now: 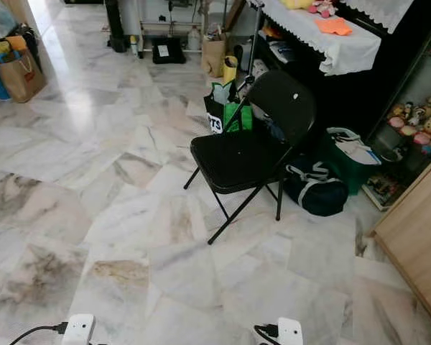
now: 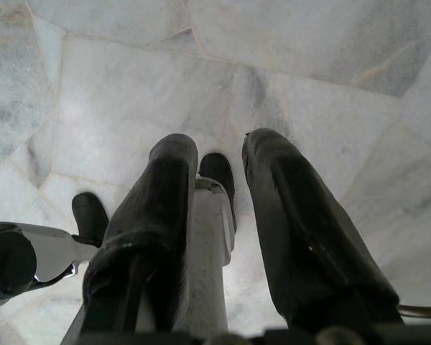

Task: Setting the table

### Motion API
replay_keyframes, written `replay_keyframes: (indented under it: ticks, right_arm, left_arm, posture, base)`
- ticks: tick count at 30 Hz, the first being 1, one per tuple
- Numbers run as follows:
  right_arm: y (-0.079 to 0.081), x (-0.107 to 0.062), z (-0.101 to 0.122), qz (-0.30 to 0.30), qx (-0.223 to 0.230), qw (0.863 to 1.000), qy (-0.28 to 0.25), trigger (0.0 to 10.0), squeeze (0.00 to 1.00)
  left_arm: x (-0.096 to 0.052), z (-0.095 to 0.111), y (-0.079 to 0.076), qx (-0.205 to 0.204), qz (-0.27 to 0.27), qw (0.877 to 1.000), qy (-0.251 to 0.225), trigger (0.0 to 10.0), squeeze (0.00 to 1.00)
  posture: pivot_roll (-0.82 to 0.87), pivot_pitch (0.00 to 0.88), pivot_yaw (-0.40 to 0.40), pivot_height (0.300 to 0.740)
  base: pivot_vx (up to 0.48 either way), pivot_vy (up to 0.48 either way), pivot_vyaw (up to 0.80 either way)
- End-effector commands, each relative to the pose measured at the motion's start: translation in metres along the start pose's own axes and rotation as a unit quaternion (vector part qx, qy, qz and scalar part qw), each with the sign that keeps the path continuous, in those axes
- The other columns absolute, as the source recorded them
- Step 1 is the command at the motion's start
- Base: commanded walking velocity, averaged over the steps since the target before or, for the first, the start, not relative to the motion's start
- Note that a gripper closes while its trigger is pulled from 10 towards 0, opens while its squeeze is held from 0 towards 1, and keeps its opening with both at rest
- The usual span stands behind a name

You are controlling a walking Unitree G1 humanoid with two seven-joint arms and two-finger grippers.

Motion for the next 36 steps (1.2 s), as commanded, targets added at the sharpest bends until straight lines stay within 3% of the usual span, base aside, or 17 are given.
replay_keyframes:
  ticks: [1,6,19,27,36]
  right_arm:
    - [-0.001,0.0,-0.002,-0.002,0.001,1.0,0.002,10.0,0.0]
    - [0.001,0.0,-0.002,-0.001,0.004,1.0,0.004,10.0,0.0]
    - [0.003,0.001,0.001,0.004,0.002,1.0,0.002,10.0,0.0]
    - [0.003,0.001,0.0,0.005,0.002,1.0,0.004,10.0,0.0]
    - [0.003,0.001,0.001,0.006,-0.001,1.0,0.004,10.0,0.0]
  left_arm:
    - [0.0,-0.002,0.0,0.002,0.001,1.0,0.005,10.0,0.0]
    - [0.001,0.001,0.0,0.001,0.004,1.0,0.003,10.0,0.0]
    - [-0.001,-0.001,0.007,0.01,0.009,1.0,0.007,10.0,0.0]
    - [-0.005,-0.001,0.025,0.011,0.018,1.0,0.01,10.0,0.0]
    - [-0.006,-0.003,0.029,0.009,0.02,1.0,0.013,10.0,0.0]
  posture:
    - [0.15,0.015,-0.073,0.74]
    - [0.17,0.022,-0.072,0.74]
    - [0.17,0.037,-0.071,0.74]
    - [0.18,0.035,-0.068,0.74]
    - [0.17,0.035,-0.069,0.74]
  base:
    - [0.0,0.0,-0.69]
    - [0.0,0.378,-0.69]
    - [0.0,0.0,-0.69]
    - [0.0,0.0,-0.69]
    - [0.0,0.0,-0.69]
Point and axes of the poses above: a point about 5 cm out from each wrist's last joint towards the gripper, its own x axis pointing out of the wrist towards the gripper, its own z axis along the axis of the wrist's last joint, y = z × x, the point moved 5 cm from there along x, pointing out of the wrist towards the gripper, and after that the axes turned 13 degrees about -x, right-handed, at the moved point
